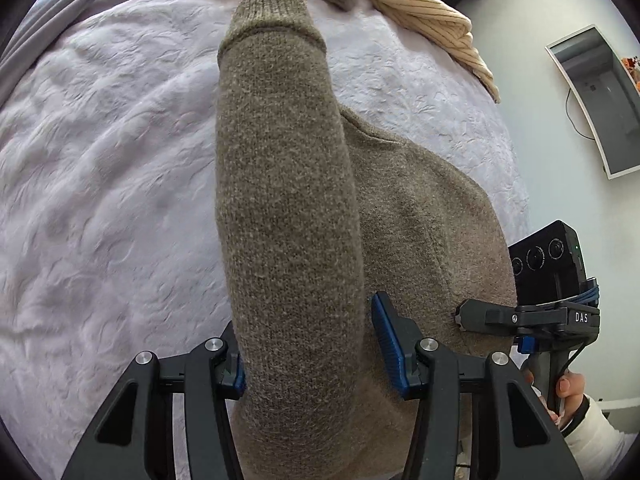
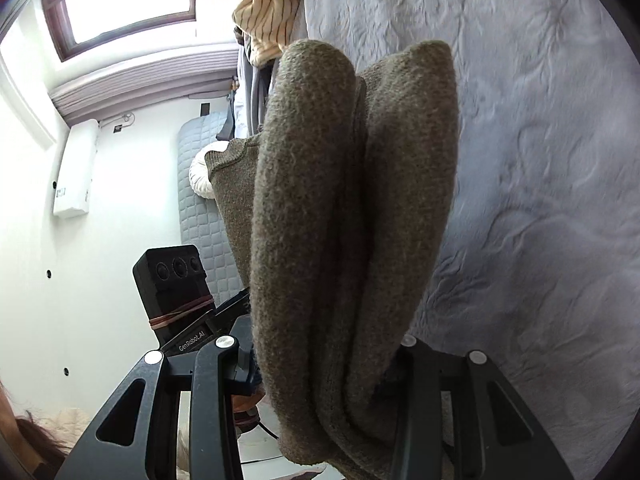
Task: Fold small clothes
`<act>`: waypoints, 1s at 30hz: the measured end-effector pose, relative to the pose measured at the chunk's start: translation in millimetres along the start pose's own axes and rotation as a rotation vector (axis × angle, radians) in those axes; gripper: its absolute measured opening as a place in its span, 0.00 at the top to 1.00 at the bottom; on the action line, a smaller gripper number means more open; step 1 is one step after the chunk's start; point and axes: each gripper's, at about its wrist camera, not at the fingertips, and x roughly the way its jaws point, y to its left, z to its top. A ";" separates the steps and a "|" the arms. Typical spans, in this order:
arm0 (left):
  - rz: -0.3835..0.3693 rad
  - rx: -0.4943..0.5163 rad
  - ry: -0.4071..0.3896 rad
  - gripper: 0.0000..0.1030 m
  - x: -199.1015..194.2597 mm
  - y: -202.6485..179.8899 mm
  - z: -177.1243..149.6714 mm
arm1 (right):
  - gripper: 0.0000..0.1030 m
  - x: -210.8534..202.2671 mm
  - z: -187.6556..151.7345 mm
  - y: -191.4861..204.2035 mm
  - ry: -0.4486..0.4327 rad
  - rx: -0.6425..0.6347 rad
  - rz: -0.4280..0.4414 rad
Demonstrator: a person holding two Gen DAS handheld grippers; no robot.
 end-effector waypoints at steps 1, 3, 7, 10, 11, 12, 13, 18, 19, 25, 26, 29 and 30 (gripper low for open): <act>0.013 -0.013 0.008 0.49 0.5 9.9 -9.4 | 0.58 11.2 -6.3 -3.1 0.013 0.013 -0.002; 0.031 -0.040 0.027 0.49 7.0 24.4 -23.3 | 0.58 29.9 -15.4 -8.4 0.038 0.021 -0.025; 0.094 -0.075 0.040 0.49 17.7 49.5 -48.0 | 0.56 59.0 -12.5 -12.4 0.065 0.001 -0.167; 0.126 -0.070 -0.002 0.49 3.7 60.9 -55.1 | 0.51 50.9 -9.6 -2.1 0.040 -0.064 -0.324; 0.128 -0.074 -0.017 0.49 -1.7 63.5 -55.2 | 0.38 47.0 -13.6 4.2 0.022 -0.095 -0.391; 0.137 -0.078 -0.035 0.49 -7.6 65.9 -54.6 | 0.33 40.6 -11.6 12.5 0.001 -0.124 -0.452; 0.162 -0.076 -0.058 0.49 -15.9 72.3 -55.1 | 0.30 31.8 -13.6 20.0 -0.028 -0.153 -0.507; 0.236 -0.081 -0.100 0.49 -29.5 93.1 -54.1 | 0.33 -4.2 -22.9 32.7 -0.124 -0.197 -0.525; 0.229 -0.086 -0.093 0.49 -27.9 97.3 -54.3 | 0.37 -2.9 -22.1 32.4 -0.116 -0.195 -0.500; 0.229 -0.053 -0.082 0.49 -16.3 85.8 -57.0 | 0.92 38.3 -47.6 24.3 0.021 -0.169 -0.383; 0.240 -0.051 -0.079 0.49 -14.8 85.3 -58.6 | 0.92 43.4 -50.2 36.8 0.014 -0.243 -0.444; 0.261 -0.043 -0.054 0.47 0.3 85.8 -62.5 | 0.92 53.5 -56.5 56.5 -0.003 -0.421 -0.742; 0.257 -0.044 -0.050 0.46 6.7 86.4 -64.0 | 0.92 59.1 -54.4 50.7 0.016 -0.435 -0.789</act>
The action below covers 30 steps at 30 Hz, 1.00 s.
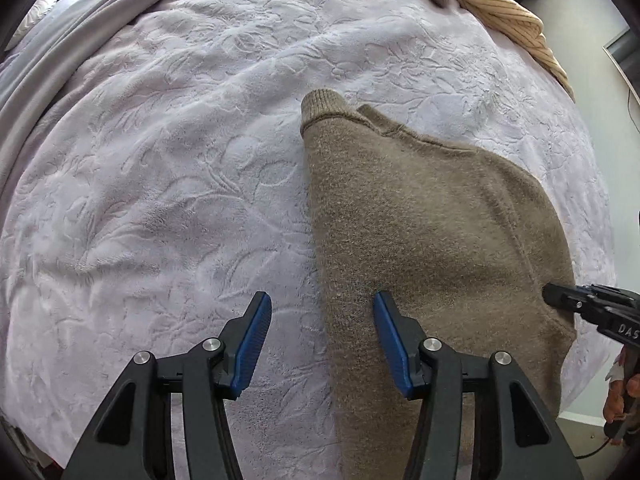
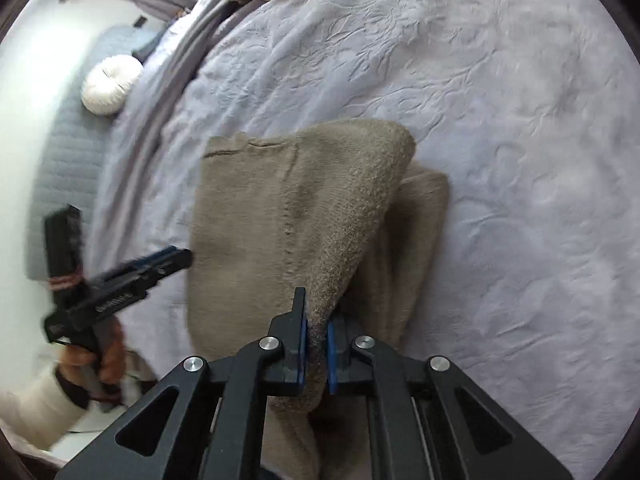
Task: Fold small clothes
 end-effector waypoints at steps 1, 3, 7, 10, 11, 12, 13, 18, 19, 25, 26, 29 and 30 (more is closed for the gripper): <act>-0.004 0.003 0.006 0.46 7.4 -1.7 -2.0 | 0.92 11.0 -2.7 -3.8 0.027 -0.003 -0.033; 0.012 0.021 0.003 0.44 12.9 -7.5 -4.7 | 0.92 31.3 -10.9 -15.1 0.055 0.008 -0.064; 0.055 0.066 -0.011 0.43 4.0 -13.7 -11.1 | 0.92 27.4 -18.2 -28.3 0.020 0.116 -0.027; 0.052 0.059 0.005 0.43 -2.9 -11.1 -16.2 | 0.92 23.1 -22.4 -24.1 0.028 0.095 -0.047; 0.050 0.053 0.008 0.43 -5.1 -10.2 -18.1 | 0.92 21.6 -22.8 -23.6 0.030 0.097 -0.048; 0.050 0.047 0.012 0.43 -6.7 -9.8 -20.1 | 0.92 20.3 -22.8 -24.0 0.030 0.106 -0.047; 0.053 0.044 0.016 0.43 -7.1 -9.9 -21.7 | 0.92 19.1 -23.2 -25.5 0.029 0.118 -0.044; 0.072 0.024 0.031 0.43 -5.6 -12.2 -25.9 | 0.92 14.6 -27.4 -34.6 0.031 0.191 -0.029; 0.075 0.023 0.032 0.43 -6.3 -12.7 -26.0 | 0.92 12.5 -27.2 -33.8 0.032 0.202 -0.034; 0.078 0.011 0.052 0.43 -14.3 -11.9 -32.6 | 0.88 -7.6 -33.8 -29.1 0.039 0.234 -0.060; 0.078 0.014 0.057 0.43 -14.9 -12.1 -35.1 | 0.88 -9.8 -34.9 -26.4 0.037 0.233 -0.062; 0.079 0.018 0.071 0.43 -15.1 -12.1 -43.6 | 0.88 -21.1 -41.5 -18.5 0.023 0.220 -0.064; 0.082 0.017 0.071 0.43 -15.0 -12.1 -46.1 | 0.88 -24.7 -43.8 -14.4 0.017 0.215 -0.056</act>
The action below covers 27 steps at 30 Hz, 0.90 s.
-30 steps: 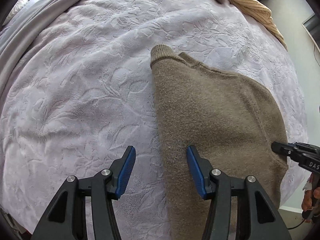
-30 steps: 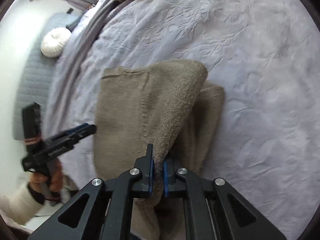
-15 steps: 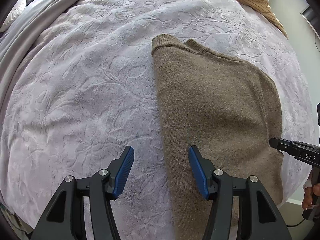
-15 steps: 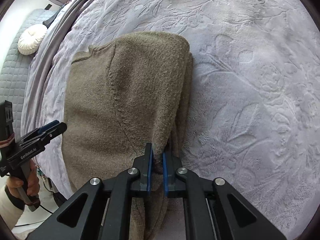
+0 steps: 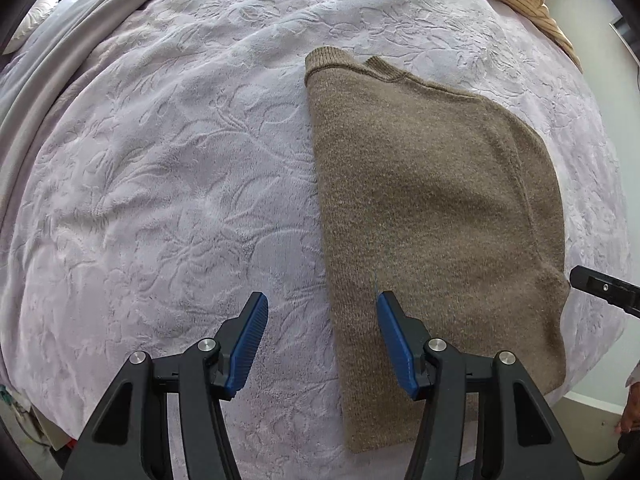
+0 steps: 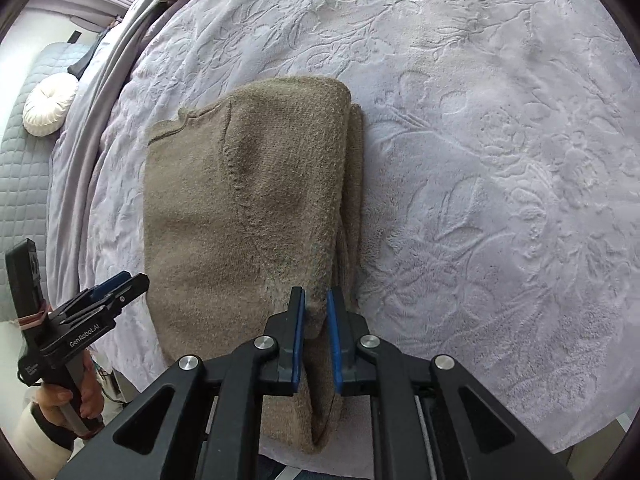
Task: Fold small clothes
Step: 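Pinch and straighten the bundle's folded edge with the right tool, then open both tools and pull them back from the sweater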
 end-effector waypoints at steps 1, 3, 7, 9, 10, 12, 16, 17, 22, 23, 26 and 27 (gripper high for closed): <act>0.001 -0.002 0.001 0.43 0.5 -0.3 -1.2 | 0.88 -2.6 -3.1 4.0 -0.003 -0.004 0.011; 0.003 -0.010 0.003 0.43 1.4 -0.1 -1.9 | 0.88 -4.2 -9.3 13.8 -0.003 -0.017 0.030; 0.010 -0.024 0.004 0.43 1.3 -0.4 -2.7 | 0.88 12.4 -25.0 34.3 0.060 -0.074 0.034; 0.014 -0.019 0.002 0.43 0.6 -0.7 -3.4 | 0.88 31.3 -31.7 36.8 0.105 -0.107 -0.028; 0.012 -0.022 0.004 0.43 0.2 -0.1 -3.9 | 0.89 41.2 -33.5 35.0 0.123 -0.124 -0.081; 0.011 -0.026 0.010 0.43 -0.1 -0.3 -3.8 | 0.92 49.1 -37.9 26.0 0.152 -0.106 -0.109; 0.020 -0.026 0.008 0.43 -0.3 -1.6 -4.0 | 0.92 33.0 -40.9 14.9 0.137 -0.037 -0.072; 0.019 -0.031 0.011 0.43 0.2 -1.1 -3.6 | 0.92 29.1 -41.1 14.2 0.134 -0.030 -0.068; 0.017 -0.045 0.033 0.43 -0.5 0.3 -4.0 | 0.88 15.2 -34.8 18.8 0.110 -0.035 -0.077; 0.022 -0.040 0.037 0.43 -1.0 -0.6 -4.3 | 0.88 14.0 -32.3 20.5 0.105 -0.031 -0.074; 0.031 -0.034 0.054 0.43 -2.5 -3.7 -5.2 | 0.88 10.4 -25.9 28.5 0.086 -0.040 -0.067; 0.029 -0.038 0.059 0.43 -3.9 -4.4 -5.5 | 0.88 10.1 -24.0 30.9 0.086 -0.046 -0.063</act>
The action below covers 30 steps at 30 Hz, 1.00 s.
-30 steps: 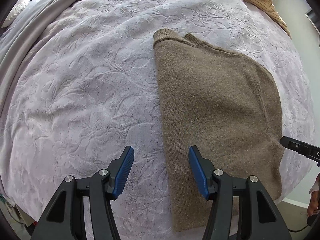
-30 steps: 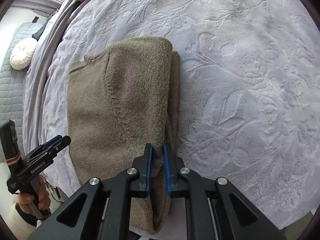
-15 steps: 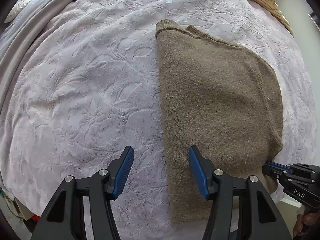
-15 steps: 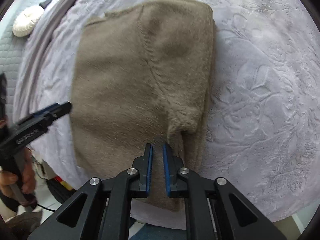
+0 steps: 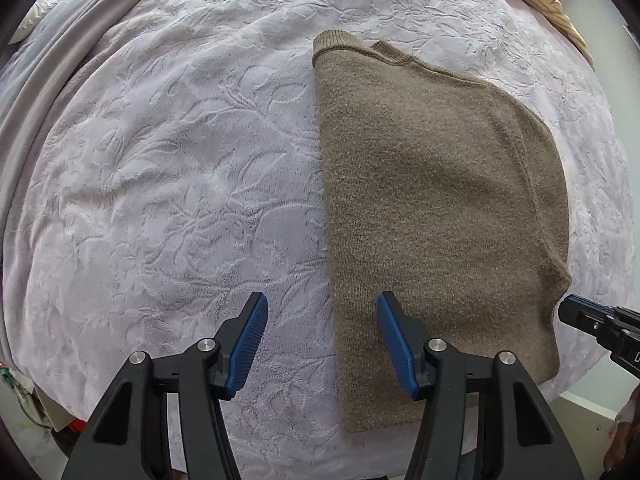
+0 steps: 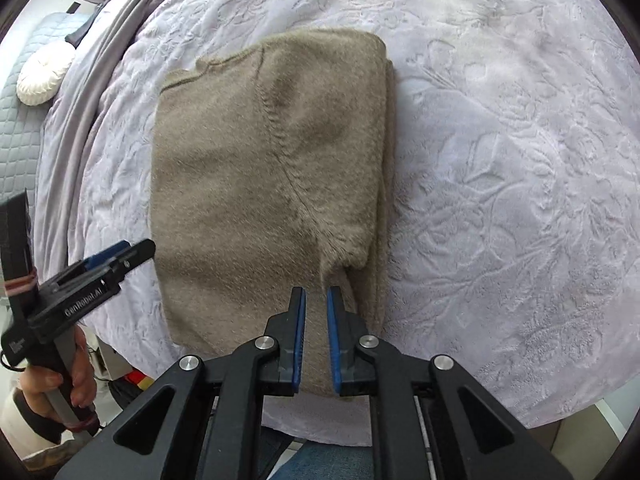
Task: Fold small clothes
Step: 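Open both tools and pull them back from the sweater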
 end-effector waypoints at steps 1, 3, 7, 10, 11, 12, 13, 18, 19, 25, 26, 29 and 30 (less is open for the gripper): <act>-0.006 -0.004 0.005 0.43 -2.4 -0.1 -0.9 | 0.88 -0.5 1.6 2.7 0.004 -0.005 0.003; -0.022 -0.007 0.008 0.43 -8.1 -1.5 -2.9 | 0.88 -4.3 3.3 5.5 0.008 -0.009 0.016; -0.001 0.019 -0.029 0.43 -27.8 -6.0 -4.8 | 0.81 -12.5 6.3 8.1 0.003 -0.017 0.005; 0.003 0.025 -0.036 0.43 -37.8 -7.1 -2.6 | 0.39 -18.6 8.3 12.0 -0.018 -0.009 -0.020; -0.003 0.018 -0.040 0.30 -40.4 -6.3 -2.4 | 0.32 -21.6 9.1 13.4 -0.030 -0.008 -0.026; -0.006 0.011 -0.046 0.07 -43.4 -5.7 -2.2 | 0.32 -23.7 10.3 15.0 -0.037 -0.008 -0.031; -0.007 0.006 -0.055 0.01 -46.9 -5.1 -1.6 | 0.31 -25.9 11.5 16.7 -0.042 -0.008 -0.035; -0.004 0.003 -0.070 0.01 -56.6 -10.4 -1.4 | 0.17 -35.0 16.3 25.5 -0.076 -0.016 -0.127; -0.004 -0.003 -0.066 0.01 -57.3 -10.7 -1.3 | 0.12 -36.0 16.9 27.0 -0.081 -0.019 -0.155; 0.064 0.007 -0.082 0.01 -63.7 -17.0 -2.0 | 0.00 -42.5 17.3 31.1 -0.140 -0.030 -0.244; 0.066 0.010 -0.085 0.01 -64.8 -17.8 -2.2 | 0.00 -43.2 18.3 30.4 -0.139 -0.030 -0.247; 0.081 0.012 -0.077 0.01 -66.9 -19.3 -1.5 | 0.00 -44.1 19.5 30.6 -0.135 -0.029 -0.254; 0.086 0.010 -0.073 0.01 -67.0 -19.8 -1.1 | 0.00 -44.2 19.5 30.7 -0.135 -0.029 -0.258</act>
